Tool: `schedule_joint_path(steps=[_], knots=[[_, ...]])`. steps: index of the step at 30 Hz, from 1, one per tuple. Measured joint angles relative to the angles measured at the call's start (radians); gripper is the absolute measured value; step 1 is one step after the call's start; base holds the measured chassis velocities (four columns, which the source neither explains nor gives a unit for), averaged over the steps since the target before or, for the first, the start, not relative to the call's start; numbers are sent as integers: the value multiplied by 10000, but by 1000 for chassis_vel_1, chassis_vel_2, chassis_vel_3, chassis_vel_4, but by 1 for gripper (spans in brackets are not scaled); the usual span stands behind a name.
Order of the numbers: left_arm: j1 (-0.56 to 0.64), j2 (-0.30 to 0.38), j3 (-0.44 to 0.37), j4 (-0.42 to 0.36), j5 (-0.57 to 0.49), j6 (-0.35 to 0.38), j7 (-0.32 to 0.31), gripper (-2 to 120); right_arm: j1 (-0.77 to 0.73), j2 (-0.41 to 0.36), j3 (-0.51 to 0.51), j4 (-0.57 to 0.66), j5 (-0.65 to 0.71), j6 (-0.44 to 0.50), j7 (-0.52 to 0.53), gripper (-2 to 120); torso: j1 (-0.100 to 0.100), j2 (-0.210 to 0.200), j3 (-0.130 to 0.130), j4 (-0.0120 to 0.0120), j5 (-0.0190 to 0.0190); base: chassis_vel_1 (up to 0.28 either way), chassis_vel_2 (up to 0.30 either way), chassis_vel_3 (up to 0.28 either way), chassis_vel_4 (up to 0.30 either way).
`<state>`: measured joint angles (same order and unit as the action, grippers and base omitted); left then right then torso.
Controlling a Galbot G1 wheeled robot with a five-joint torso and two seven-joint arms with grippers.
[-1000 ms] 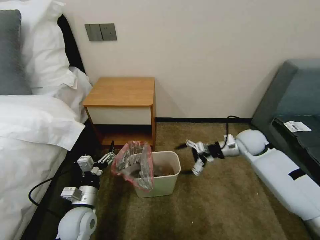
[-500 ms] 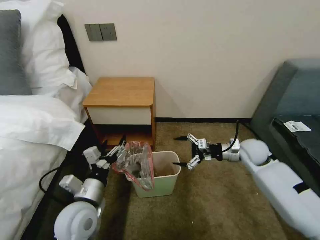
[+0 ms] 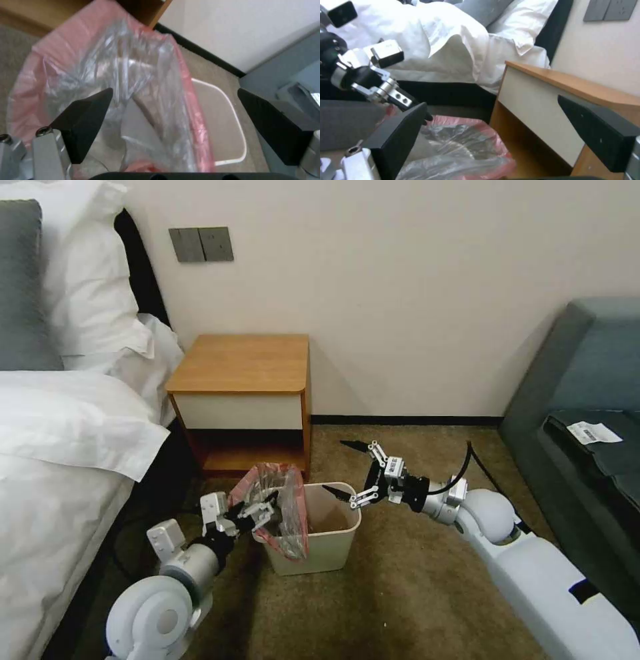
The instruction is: Pick up the garbage bag from the table and place it over the trash can.
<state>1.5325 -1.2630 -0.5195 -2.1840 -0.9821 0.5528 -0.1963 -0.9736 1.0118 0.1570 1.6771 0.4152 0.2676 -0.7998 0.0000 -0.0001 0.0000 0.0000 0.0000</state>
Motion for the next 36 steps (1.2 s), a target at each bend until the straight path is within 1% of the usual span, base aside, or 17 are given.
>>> schedule_joint_path(steps=[6, 9, 11, 14, 15, 19, 34, 36], knots=[[-10, -134, 41, 451, 45, -176, -10, 93, -85, 50, 26, -49, -15, 38, -71, 100, 0, 0, 0, 1, -1, 0, 0, 0, 0], [-18, -221, 31, 738, 186, -433, -20, 93, -177, 44, 106, -93, -21, 100, -162, 100, 0, 0, 0, 1, -1, 0, 0, 0, 0], [-23, -236, 26, 805, 216, -483, -21, 93, -211, 36, 132, -117, -24, 135, -188, 100, 0, 0, 0, 1, 0, 0, 0, 0, 0], [-122, -260, 17, 1125, 280, -590, -21, 93, -370, 24, 232, -128, -32, 244, -251, 100, 0, 0, 0, 1, 0, 0, 0, 0, 0], [-122, -260, 17, 1125, 280, -590, -21, 93, -370, 24, 232, -128, -32, 244, -251, 100, 0, 0, 0, 1, 0, 0, 0, 0, 0], [-438, -313, 33, 1573, 315, -613, -16, 93, -526, 36, 326, -28, -23, 273, -278, 100, 0, 0, 0, 1, 0, 0, 0, 0, 0], [-962, -251, 229, 2228, 427, -412, -64, 93, -948, 60, 563, 172, 14, 388, -300, 100, 0, 0, 0, 0, -1, 0, 0, 0, 0], [-1031, -250, 281, 2306, 479, -370, -106, 91, -1031, 77, 587, 182, 16, 410, -301, 100, 0, 0, 0, 0, 0, 0, 0, 0, 0]])
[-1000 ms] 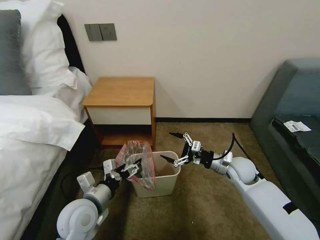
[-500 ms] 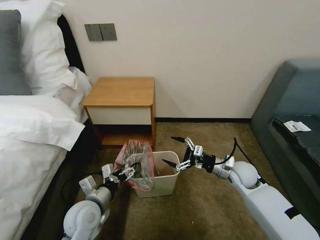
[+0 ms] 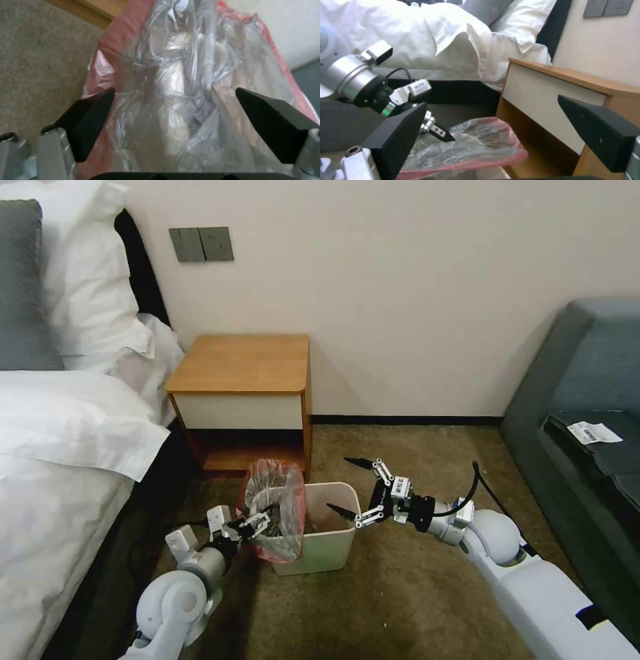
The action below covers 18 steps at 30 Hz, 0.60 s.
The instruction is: Pick up the garbage bag from the table and place it over the trash can.
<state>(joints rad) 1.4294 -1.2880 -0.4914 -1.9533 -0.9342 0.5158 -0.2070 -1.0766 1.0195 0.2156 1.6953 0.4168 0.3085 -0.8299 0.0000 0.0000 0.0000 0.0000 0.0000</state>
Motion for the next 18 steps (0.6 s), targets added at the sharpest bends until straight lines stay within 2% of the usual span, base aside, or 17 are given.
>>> schedule_joint_path(steps=[2, 5, 8, 14, 15, 17, 18], knots=[[-22, 0, 12, 31, 22, 35, -43, 90, -36, 0, 21, 13, 1, 9, -1, 100, 0, 0, 0, 0, 0, 0, 0, 0, 0], [-85, 5, 19, 113, 122, 210, -244, 76, -128, -20, 99, 62, 25, 19, -22, 100, 0, 0, 0, 0, 0, 0, 0, 0, 0], [-120, 20, 13, 133, 149, 305, -374, 71, -168, -34, 153, 108, 59, 21, -38, 100, 0, 1, 0, 0, 0, 0, 0, 0, 0], [-260, 32, 50, 245, 167, 465, -527, 69, -230, -5, 186, 137, 111, 27, -56, 100, 0, 0, 0, 0, 0, 0, 0, 0, 0], [-296, 26, 86, 297, 191, 491, -549, 68, -250, 3, 186, 150, 152, 31, -56, 100, 0, 0, 0, 1, 0, 0, 0, 0, 0], [-355, 11, 179, 415, 254, 523, -571, 57, -302, 13, 190, 216, 223, 34, -49, 100, 0, 1, 0, 0, 0, 0, 0, 0, 0], [-355, 11, 179, 415, 254, 523, -571, 57, -302, 13, 190, 216, 223, 34, -49, 100, 0, 1, 0, 0, 0, 0, 0, 0, 0]])
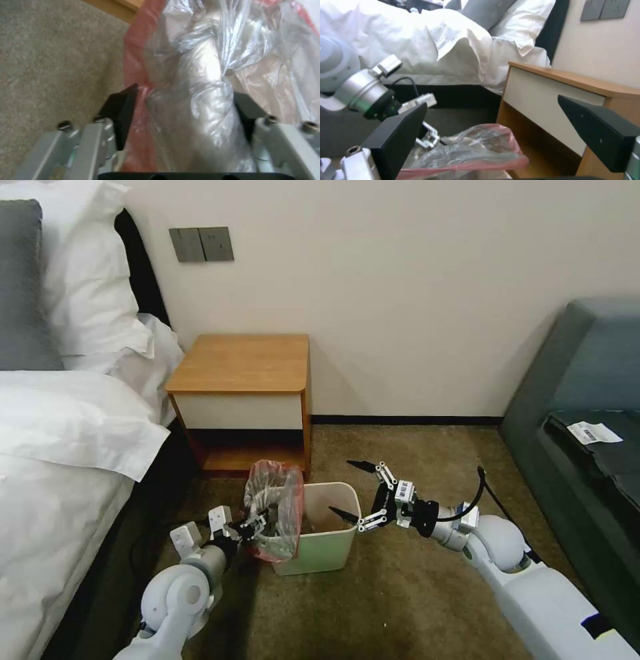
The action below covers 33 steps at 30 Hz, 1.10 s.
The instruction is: Pick up the garbage bag from the table and place it over the trash can.
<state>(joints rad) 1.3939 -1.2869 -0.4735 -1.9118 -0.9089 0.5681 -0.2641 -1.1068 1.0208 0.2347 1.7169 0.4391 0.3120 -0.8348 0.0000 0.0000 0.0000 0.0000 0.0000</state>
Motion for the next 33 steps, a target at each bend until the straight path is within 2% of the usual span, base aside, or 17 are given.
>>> schedule_joint_path(steps=[2, 3, 6, 7, 10, 14, 22, 25, 27, 28, 29, 30, 33], knots=[[-18, -14, 68, 100, 52, -9, 7, 46, -46, -13, 36, 52, 33, 1, 1, 100, 0, 0, 0, 2, 1, 0, 0, 0, 0], [-18, -14, 68, 100, 52, -9, 7, 46, -46, -13, 36, 52, 33, 1, 1, 100, 0, 0, 0, 2, 1, 0, 0, 0, 0], [-40, -31, 140, 196, 130, -32, 73, 33, -98, -58, 125, 132, 78, 3, 3, 100, 0, 1, -2, 2, 6, 0, 0, 0, 0], [-40, -31, 140, 196, 130, -32, 73, 33, -98, -58, 125, 132, 78, 3, 3, 100, 0, 1, -2, 2, 6, 0, 0, 0, 0], [-66, -66, 234, 245, 217, -55, 100, 17, -141, -104, 186, 183, 121, 5, 7, 100, -1, 3, -3, 2, 8, 0, 0, 0, 0], [-78, -104, 267, 279, 335, -88, 99, 11, -157, -114, 219, 194, 125, 8, 12, 100, -1, 3, -3, 4, 8, 0, 0, 0, 0], [12, -163, 281, 216, 606, -415, 36, 11, -182, -91, 226, 219, 127, 32, 141, 100, -1, 3, 0, 1, -1, 0, 0, 0, 0], [235, -304, 190, -17, 880, -866, -120, 10, -203, 11, 61, 333, -24, 220, 1088, 100, 0, -1, 3, -3, -11, 0, 0, 0, 0], [288, -335, 169, -80, 932, -976, -131, 9, -212, 36, 11, 361, -89, 271, 1359, 100, 1, -1, 5, -3, -12, 0, 0, 0, 0], [404, -391, 123, -283, 1095, -1231, -131, 9, -251, 127, -153, 457, -278, 366, 2284, 100, 1, -1, 4, -3, -11, 0, 0, 0, 0], [404, -391, 123, -283, 1095, -1231, -131, 9, -251, 127, -153, 457, -278, 366, 2284, 100, 1, -1, 4, -3, -11, 0, 0, 0, 0], [546, -437, 96, -526, 1360, -1512, -104, 9, -282, 242, -300, 553, -382, 403, 3050, 100, 1, -1, 3, -3, -6, 0, 0, 0, 0], [753, -477, 123, -791, 1813, -1882, 18, 9, -315, 417, -444, 634, -518, 419, 3626, 100, 1, -1, 3, -1, -8, 0, 0, 0, 0]])
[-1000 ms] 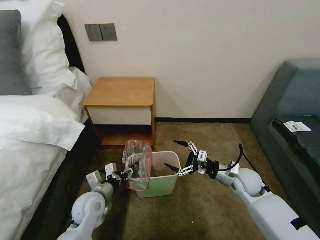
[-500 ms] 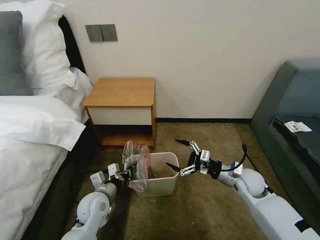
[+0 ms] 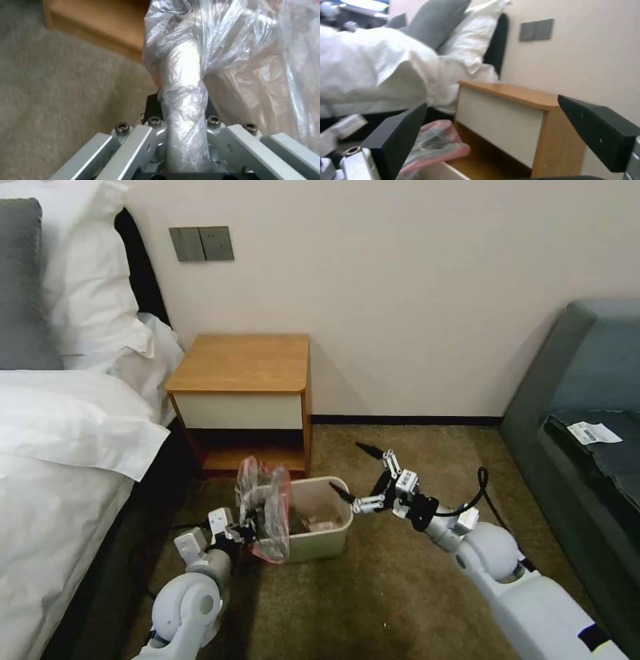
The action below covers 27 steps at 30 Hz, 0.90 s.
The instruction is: Pick up the garbage bag from the table and place it over the trash can.
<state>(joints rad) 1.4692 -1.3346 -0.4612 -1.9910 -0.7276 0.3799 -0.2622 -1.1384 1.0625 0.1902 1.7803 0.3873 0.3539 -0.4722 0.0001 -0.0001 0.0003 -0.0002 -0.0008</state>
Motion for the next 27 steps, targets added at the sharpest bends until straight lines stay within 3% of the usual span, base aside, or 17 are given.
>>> schedule_joint_path(steps=[7, 8, 9, 10, 14, 27], knots=[[606, -55, 41, -1097, 1393, -929, 420, 8, -331, 250, -736, 1230, -35, -949, 2105, 100, 0, 0, -2, -1, 5, 0, 0, 0, 0], [750, -52, 71, -1287, 1821, -1233, 584, 8, -366, 283, -1113, 1759, 454, -1484, 2842, 100, 0, 0, -3, 0, 7, 0, 0, 0, 0], [934, -60, 100, -1449, 2814, -1830, 849, 8, -251, 283, -1890, 2763, 1653, -2608, 4155, 100, 0, 1, -3, 1, 6, 0, 0, 0, 0], [961, -73, 97, -1449, 3105, -2014, 911, 8, -173, 263, -2099, 3007, 1973, -2956, 4433, 100, 0, 1, -3, 2, 7, 0, 0, 0, 0], [1086, -99, 74, -1438, 3693, -2522, 1053, 8, 206, 79, -2846, 3459, 2854, -3887, 5085, 100, -1, 1, -3, 2, 6, 0, 0, 0, 0], [1548, -341, 70, -1513, 4921, -3468, 1476, 8, 1764, 289, -3915, 2576, 4003, -4604, 5565, 100, 0, 1, -3, 3, 8, 0, 0, 0, 0]])
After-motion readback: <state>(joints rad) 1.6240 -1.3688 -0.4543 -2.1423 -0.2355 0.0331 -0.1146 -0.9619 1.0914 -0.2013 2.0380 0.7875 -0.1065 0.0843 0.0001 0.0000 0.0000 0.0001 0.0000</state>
